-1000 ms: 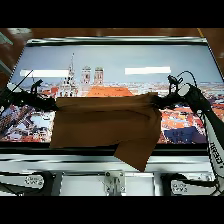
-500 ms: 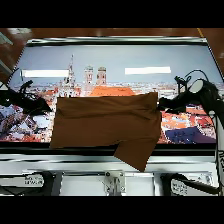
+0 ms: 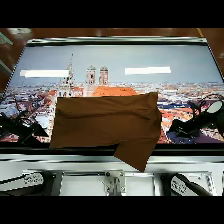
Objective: Fold the shirts.
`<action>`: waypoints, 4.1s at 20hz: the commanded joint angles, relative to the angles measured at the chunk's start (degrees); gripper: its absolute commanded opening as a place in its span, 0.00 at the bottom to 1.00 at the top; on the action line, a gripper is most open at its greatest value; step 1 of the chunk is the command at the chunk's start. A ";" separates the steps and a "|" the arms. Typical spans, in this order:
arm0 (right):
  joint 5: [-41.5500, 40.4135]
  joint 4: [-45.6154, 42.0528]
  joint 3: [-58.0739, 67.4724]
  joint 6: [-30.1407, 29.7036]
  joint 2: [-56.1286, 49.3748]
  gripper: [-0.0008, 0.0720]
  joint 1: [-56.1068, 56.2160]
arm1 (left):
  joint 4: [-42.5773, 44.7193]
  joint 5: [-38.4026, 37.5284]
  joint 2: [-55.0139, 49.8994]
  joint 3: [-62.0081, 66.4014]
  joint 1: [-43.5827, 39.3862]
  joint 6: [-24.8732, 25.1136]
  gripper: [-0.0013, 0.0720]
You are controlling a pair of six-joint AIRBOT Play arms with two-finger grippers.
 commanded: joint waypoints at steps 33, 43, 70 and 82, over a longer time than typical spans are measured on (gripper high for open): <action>-14.47 11.39 -15.19 3.30 -2.67 0.36 17.99 | -11.13 9.57 2.84 -9.97 -7.80 3.58 0.08; -17.31 14.58 -9.92 -0.31 11.87 0.10 17.99 | -12.46 11.98 10.93 -6.38 -7.80 13.16 0.08; -40.19 21.94 15.47 0.74 -18.16 0.77 17.94 | -22.18 26.32 -7.32 13.14 -15.17 7.72 0.86; -23.06 14.99 16.00 0.50 -20.70 0.97 9.07 | -22.71 14.40 -5.97 26.45 -12.57 3.65 0.93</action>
